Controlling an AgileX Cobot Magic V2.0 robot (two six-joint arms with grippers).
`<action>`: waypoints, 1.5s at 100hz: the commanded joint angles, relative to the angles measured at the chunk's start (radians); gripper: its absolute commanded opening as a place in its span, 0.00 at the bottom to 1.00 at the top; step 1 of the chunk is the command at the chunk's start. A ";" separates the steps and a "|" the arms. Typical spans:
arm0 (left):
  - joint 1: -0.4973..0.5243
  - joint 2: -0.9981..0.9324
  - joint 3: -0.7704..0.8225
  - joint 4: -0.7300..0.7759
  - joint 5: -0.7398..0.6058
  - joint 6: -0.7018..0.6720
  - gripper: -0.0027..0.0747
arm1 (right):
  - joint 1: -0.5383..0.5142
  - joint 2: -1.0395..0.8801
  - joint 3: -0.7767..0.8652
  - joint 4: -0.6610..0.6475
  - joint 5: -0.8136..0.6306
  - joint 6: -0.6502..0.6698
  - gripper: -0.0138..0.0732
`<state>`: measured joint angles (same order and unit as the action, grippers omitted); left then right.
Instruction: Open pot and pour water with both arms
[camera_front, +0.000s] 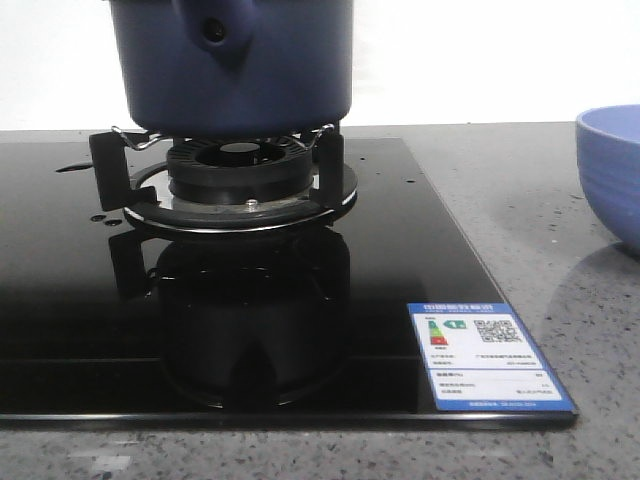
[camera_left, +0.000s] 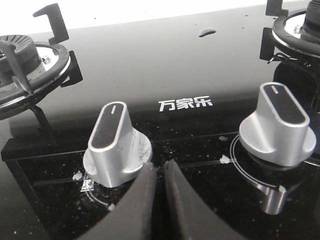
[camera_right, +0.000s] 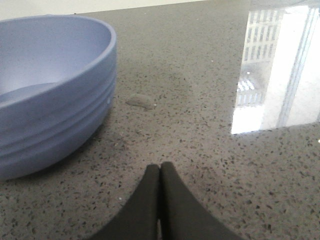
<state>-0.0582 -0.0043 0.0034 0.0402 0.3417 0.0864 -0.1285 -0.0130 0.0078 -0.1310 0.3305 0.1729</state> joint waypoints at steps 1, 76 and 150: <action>-0.008 -0.028 0.029 -0.010 -0.037 -0.009 0.01 | -0.008 -0.014 0.026 -0.003 -0.024 -0.005 0.08; -0.008 -0.028 0.029 -0.010 -0.037 -0.009 0.01 | -0.008 -0.014 0.026 -0.004 -0.031 -0.005 0.08; -0.008 -0.028 0.029 -0.711 -0.414 -0.009 0.01 | -0.008 -0.012 0.026 0.483 -0.509 -0.005 0.09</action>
<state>-0.0582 -0.0043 0.0034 -0.4579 0.0201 0.0864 -0.1285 -0.0130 0.0078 0.3509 -0.1508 0.1729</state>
